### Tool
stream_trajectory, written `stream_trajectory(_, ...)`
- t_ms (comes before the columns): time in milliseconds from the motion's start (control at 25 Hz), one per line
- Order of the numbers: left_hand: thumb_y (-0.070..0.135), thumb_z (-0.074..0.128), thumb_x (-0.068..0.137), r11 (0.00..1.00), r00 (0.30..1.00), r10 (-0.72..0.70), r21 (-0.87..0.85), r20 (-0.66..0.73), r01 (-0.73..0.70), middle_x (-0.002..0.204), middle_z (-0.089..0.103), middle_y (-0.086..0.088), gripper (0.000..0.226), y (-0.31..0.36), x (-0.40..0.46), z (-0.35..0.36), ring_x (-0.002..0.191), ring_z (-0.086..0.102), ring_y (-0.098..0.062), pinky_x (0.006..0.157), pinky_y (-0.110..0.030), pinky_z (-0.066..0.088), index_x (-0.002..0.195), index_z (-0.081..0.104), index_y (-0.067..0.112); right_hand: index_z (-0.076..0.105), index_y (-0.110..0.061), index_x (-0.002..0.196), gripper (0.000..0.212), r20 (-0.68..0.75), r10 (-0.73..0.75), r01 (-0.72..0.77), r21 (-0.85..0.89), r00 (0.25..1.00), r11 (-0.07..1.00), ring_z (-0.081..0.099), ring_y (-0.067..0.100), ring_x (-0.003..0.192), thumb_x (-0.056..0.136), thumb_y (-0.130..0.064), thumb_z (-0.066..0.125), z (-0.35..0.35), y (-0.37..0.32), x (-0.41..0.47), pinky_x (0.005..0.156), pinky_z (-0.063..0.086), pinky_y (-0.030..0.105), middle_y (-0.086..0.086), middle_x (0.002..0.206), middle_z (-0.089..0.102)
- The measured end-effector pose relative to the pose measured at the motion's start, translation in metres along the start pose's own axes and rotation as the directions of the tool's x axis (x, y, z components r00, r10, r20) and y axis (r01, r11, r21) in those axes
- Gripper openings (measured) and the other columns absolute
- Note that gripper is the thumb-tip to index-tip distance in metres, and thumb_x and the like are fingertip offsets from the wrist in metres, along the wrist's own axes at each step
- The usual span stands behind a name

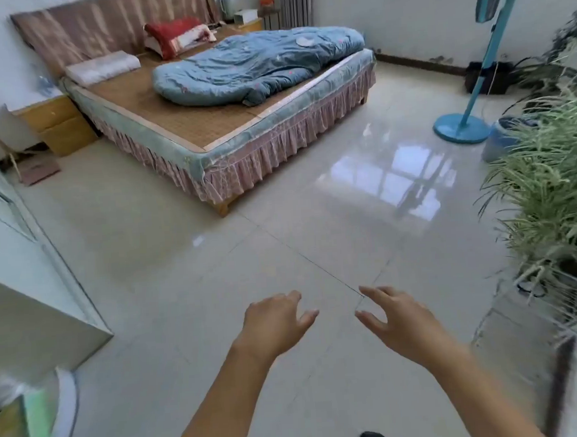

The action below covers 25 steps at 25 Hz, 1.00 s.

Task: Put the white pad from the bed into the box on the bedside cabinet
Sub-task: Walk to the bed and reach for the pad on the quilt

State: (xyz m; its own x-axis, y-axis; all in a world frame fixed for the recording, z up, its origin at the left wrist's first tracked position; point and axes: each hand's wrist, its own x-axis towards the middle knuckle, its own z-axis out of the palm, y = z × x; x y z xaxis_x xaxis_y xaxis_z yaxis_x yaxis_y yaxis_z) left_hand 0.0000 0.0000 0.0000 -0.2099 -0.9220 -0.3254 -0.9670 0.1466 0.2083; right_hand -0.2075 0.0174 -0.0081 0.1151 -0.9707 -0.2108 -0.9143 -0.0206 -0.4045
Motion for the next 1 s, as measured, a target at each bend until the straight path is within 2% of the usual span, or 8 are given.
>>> stream_trajectory(200,0.051,0.03,0.095,0.995,0.965,-0.068,-0.06,0.252,0.085,0.136,0.052,-0.007,0.053,0.004,0.027,0.024,0.12,0.052,-0.023,0.094,-0.037,0.042,0.136,0.039,0.018,0.033,-0.034,0.138,0.051,0.187,0.046,-0.048,0.006,0.981,0.999,0.051,0.018,0.12,0.092,-0.054,0.039,0.012,0.023,0.024,0.094,0.043,0.035,-0.004,0.133,0.053)
stream_trajectory(440,0.051,0.032,0.094,0.995,0.957,-0.076,-0.047,0.281,0.093,0.134,0.053,-0.008,0.052,0.002,0.078,0.02,0.119,0.051,-0.025,0.093,-0.038,0.041,0.132,0.042,0.016,0.041,-0.028,0.135,0.053,0.4,0.15,-0.138,-0.06,0.904,0.989,0.047,0.018,0.126,0.089,-0.053,0.045,0.014,0.037,0.084,0.098,0.041,0.035,-0.003,0.139,0.05)
stream_trajectory(640,0.05,0.032,0.094,0.993,0.948,-0.086,-0.047,0.305,0.106,0.133,0.053,-0.009,0.051,-0.019,0.151,-0.004,0.119,0.051,-0.025,0.093,-0.038,0.04,0.13,0.043,0.015,0.043,-0.025,0.135,0.053,0.395,0.175,-0.165,-0.06,0.902,0.984,0.048,0.019,0.125,0.089,-0.051,0.046,0.001,0.036,0.158,0.095,0.042,0.034,-0.002,0.138,0.051)
stream_trajectory(840,0.047,0.032,0.096,0.995,0.969,-0.029,-0.089,0.246,0.052,0.126,0.058,-0.008,0.048,-0.053,0.252,-0.046,0.113,0.055,-0.025,0.091,-0.037,0.043,0.127,0.046,0.014,0.042,-0.026,0.135,0.05,0.404,0.195,-0.169,-0.1,0.894,0.981,0.048,0.019,0.124,0.091,-0.05,0.044,-0.02,0.021,0.266,0.093,0.042,0.034,-0.001,0.138,0.05)
stream_trajectory(1000,0.046,0.032,0.096,0.999,0.963,-0.011,-0.033,0.269,0.021,0.126,0.057,-0.009,0.047,-0.072,0.333,-0.078,0.112,0.055,-0.026,0.09,-0.037,0.041,0.127,0.046,0.014,0.041,-0.026,0.135,0.049,0.384,0.214,-0.191,-0.098,0.898,0.977,0.048,0.02,0.123,0.092,-0.049,0.043,-0.045,0.015,0.352,0.093,0.043,0.034,0.001,0.137,0.051)
